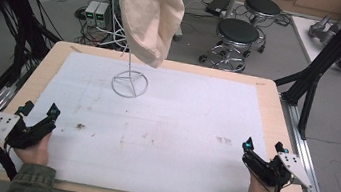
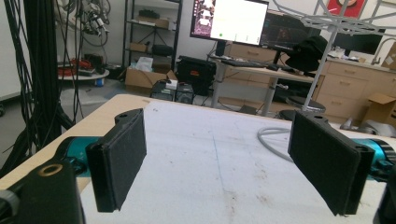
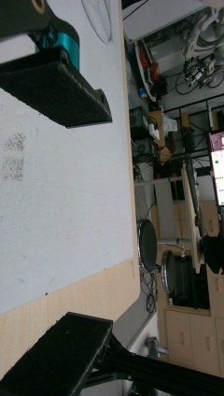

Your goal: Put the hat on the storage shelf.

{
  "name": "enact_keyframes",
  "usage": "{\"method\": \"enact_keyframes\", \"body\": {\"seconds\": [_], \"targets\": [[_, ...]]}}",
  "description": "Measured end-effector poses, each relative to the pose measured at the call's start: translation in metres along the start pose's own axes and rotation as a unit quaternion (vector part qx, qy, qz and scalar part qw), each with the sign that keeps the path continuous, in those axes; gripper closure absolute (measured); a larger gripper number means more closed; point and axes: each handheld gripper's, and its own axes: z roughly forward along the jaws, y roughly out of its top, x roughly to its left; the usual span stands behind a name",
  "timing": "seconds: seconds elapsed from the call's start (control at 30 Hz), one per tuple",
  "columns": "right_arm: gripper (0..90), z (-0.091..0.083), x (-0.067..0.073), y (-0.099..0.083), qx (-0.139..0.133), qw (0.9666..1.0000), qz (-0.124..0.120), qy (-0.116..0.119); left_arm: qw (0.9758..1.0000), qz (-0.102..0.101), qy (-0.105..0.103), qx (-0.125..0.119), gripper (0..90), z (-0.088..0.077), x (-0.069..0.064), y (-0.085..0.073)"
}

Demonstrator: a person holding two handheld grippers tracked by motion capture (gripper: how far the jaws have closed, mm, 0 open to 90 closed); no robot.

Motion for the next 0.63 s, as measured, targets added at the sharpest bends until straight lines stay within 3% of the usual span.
{"method": "enact_keyframes", "body": {"seconds": [0.1,0.17,0.3,0.47,0.63], "targets": [[5.0,-0.002,-0.002,-0.004,-0.018,0.9998,0.005,0.004,1.0000,0.002,-0.001,0.002,19.6,0.000,0.000,0.000],[4.9,0.000,-0.006,-0.007,-0.009,0.9997,0.021,0.009,1.0000,0.004,-0.001,0.001,19.6,0.000,0.000,0.000],[4.9,-0.001,-0.013,-0.006,-0.017,0.9993,0.033,-0.005,1.0000,0.003,0.000,-0.001,19.6,0.000,-0.001,0.000],[4.9,-0.002,-0.014,-0.007,-0.013,0.9994,0.033,-0.005,1.0000,0.003,-0.001,0.002,19.5,0.001,-0.001,0.000],[4.9,0.001,-0.009,-0.008,-0.006,0.9999,0.012,0.002,1.0000,0.002,-0.003,0.003,19.5,0.001,0.000,-0.001]]}}
